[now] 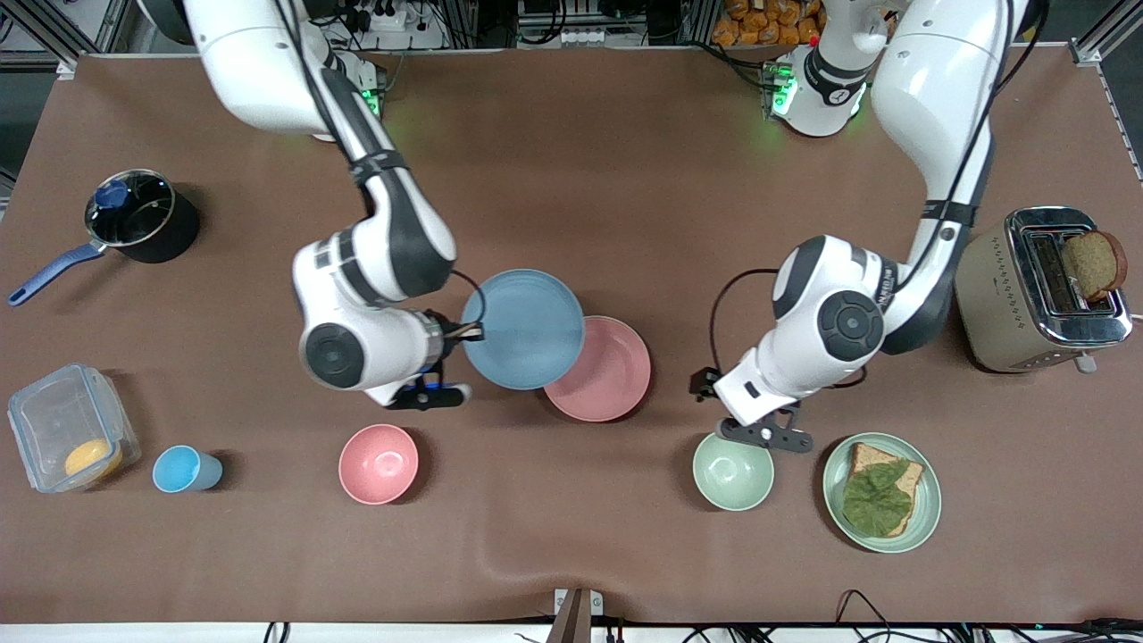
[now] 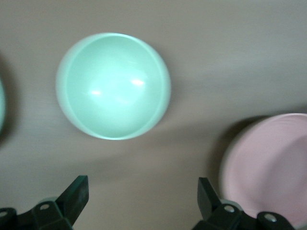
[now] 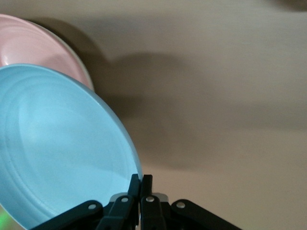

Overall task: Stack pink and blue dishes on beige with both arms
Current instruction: 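Carry the blue plate over the pink plate with the right gripper and lower it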

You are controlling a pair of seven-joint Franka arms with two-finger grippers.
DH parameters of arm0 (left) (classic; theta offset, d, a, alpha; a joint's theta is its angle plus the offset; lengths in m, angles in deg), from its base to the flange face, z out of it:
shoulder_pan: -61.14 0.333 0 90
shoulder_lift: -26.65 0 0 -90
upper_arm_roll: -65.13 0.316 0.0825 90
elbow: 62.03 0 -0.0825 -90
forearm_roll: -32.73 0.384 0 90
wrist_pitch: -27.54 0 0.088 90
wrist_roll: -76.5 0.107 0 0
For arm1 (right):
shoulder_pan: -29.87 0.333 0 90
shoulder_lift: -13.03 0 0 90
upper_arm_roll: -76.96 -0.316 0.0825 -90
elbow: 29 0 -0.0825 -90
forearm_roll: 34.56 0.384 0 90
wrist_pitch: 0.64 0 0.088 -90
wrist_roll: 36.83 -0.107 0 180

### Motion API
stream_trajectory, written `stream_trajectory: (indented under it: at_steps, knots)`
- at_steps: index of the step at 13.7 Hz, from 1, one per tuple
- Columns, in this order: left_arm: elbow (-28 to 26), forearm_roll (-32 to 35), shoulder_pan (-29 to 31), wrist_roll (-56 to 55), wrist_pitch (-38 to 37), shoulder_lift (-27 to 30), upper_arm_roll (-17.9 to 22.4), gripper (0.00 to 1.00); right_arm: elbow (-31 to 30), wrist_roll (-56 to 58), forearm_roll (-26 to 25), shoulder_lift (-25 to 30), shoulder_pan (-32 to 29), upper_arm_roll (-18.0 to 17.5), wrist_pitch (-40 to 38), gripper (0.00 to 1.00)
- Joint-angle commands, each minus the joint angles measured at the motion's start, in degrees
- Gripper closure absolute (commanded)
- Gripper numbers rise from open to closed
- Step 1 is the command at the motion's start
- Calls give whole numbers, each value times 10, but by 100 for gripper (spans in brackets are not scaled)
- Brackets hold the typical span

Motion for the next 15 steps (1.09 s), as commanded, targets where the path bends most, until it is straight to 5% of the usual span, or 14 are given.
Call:
stream_trajectory:
  at_steps: [1, 7, 10, 11, 12, 13, 15]
  knots:
    - [-14, 38, 26, 1, -29, 40, 0, 0, 3, -40, 22, -23, 36, 7, 46, 100]
    - [-12, 28, 119, 3, -133, 143, -5, 0, 4, -59, 27, -68, 62, -1, 164, 100]
    - [-14, -35, 138, 4, -185, 208, 3, 0, 5, -58, 36, -70, 52, -6, 172, 100]
    - [-14, -57, 131, 4, -217, 236, 34, 0, 5, -58, 43, -70, 51, -6, 173, 85]
    - [-21, -67, 114, 5, -237, 259, 65, 0, 5, -62, 45, -70, 53, -6, 182, 16]
    - [-37, -69, 107, 5, -239, 283, 75, 0, 5, -63, 45, -69, 60, -6, 190, 0]
    - [-82, -72, 101, 8, -239, 342, 81, 0, 9, -57, 45, -64, 56, -6, 188, 0]
